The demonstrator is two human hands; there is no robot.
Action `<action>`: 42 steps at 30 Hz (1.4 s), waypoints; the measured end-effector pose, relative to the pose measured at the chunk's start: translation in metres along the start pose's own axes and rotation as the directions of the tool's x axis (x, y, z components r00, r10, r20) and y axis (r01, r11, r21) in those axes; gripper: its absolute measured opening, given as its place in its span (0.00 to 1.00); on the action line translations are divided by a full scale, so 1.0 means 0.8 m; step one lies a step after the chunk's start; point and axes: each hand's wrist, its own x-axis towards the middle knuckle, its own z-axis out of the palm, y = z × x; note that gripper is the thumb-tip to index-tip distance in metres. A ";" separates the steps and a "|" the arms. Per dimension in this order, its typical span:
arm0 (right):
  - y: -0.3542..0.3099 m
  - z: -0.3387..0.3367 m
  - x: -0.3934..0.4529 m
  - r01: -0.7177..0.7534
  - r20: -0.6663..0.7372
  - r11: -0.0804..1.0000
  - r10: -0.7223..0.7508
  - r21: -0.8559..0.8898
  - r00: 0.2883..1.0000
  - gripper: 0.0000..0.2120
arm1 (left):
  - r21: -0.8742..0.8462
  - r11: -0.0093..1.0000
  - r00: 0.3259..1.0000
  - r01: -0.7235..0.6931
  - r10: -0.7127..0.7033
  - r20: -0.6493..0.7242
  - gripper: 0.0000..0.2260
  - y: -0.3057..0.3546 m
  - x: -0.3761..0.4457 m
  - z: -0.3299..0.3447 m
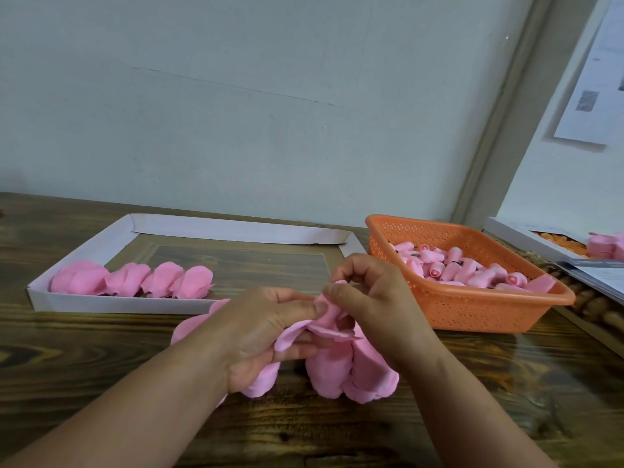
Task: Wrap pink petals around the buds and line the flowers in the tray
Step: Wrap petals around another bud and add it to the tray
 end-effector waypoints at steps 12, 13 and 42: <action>0.008 -0.011 0.003 -0.022 0.089 0.995 0.014 0.093 0.996 0.04 | 0.024 1.000 1.000 0.013 -0.012 -0.029 0.08 0.002 0.001 -0.004; 0.008 -0.014 0.003 -0.031 0.126 0.997 0.022 0.071 0.992 0.03 | 0.037 0.999 1.000 0.012 -0.012 -0.022 0.08 0.002 0.001 -0.004; 0.006 0.002 0.001 0.019 -0.066 0.995 -0.025 -0.096 0.997 0.09 | -0.082 0.997 0.998 0.000 -0.006 -0.068 0.08 -0.005 0.003 0.001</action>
